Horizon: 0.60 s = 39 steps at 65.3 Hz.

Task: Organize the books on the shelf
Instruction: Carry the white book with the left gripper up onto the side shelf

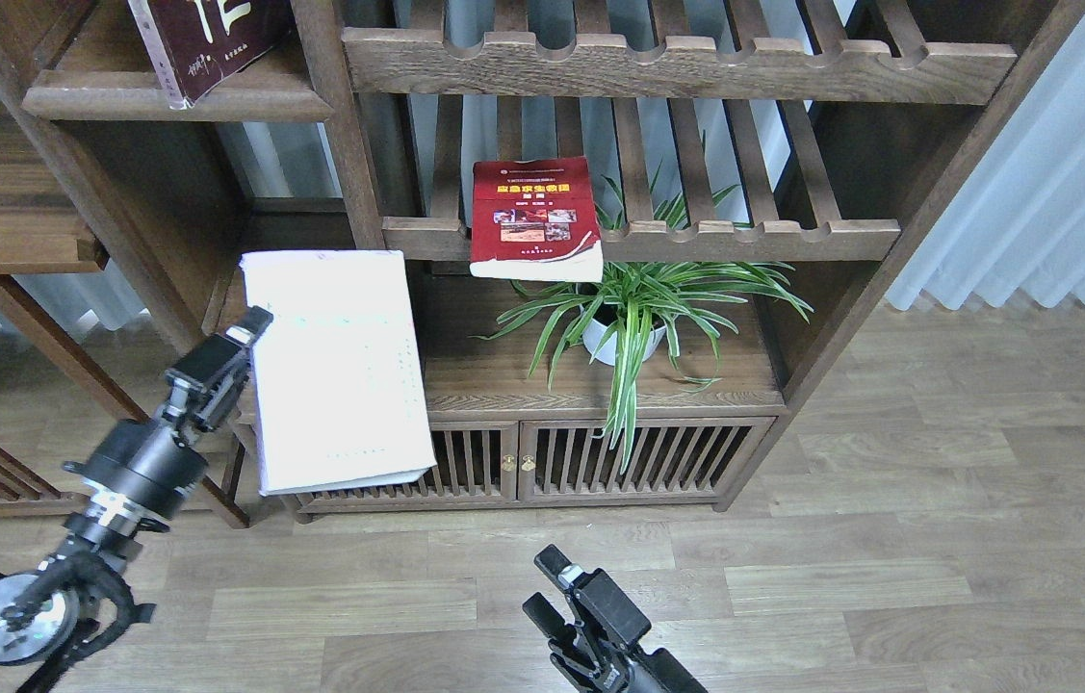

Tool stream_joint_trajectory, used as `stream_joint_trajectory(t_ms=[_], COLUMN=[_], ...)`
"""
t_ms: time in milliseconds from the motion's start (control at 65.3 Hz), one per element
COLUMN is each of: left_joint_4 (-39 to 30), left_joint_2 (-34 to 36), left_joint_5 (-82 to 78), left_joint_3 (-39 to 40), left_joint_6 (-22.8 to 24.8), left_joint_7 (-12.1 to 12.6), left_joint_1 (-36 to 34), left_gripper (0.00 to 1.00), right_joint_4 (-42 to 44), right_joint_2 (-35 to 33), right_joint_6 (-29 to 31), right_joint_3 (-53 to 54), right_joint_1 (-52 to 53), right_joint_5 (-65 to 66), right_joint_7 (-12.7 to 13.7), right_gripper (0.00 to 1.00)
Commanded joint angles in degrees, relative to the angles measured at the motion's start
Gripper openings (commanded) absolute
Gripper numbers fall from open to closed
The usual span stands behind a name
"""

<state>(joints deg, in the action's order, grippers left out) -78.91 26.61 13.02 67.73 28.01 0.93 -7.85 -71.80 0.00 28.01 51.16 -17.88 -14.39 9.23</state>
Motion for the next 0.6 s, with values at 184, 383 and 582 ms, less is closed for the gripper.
stream_joint_trajectory(t_ms=[184, 383, 582], left_joint_4=[-0.02, 0.51, 2.62], left_joint_2=[10.47, 14.61, 15.58], left_joint_5=[0.68, 1.48, 1.39], left_joint_3=[9.16, 13.04, 15.33], left_joint_6=[-0.01, -0.01, -0.01], left_joint_7=[-0.41, -0.5, -0.06], left_joint_1=[-1.2, -1.2, -1.73], left_gripper=[0.05, 0.05, 0.05], right_joint_4=[0.52, 0.52, 0.52], right_joint_2=[0.0, 0.0, 0.0], right_joint_6=[-0.01, -0.01, -0.01], right_joint_3=[0.17, 0.17, 0.17], right_joint_1=[-0.14, -0.14, -0.05], right_joint_5=[0.07, 0.07, 0.16], right_joint_7=[-0.01, 0.08, -0.01], right_gripper=[0.98, 0.98, 0.98])
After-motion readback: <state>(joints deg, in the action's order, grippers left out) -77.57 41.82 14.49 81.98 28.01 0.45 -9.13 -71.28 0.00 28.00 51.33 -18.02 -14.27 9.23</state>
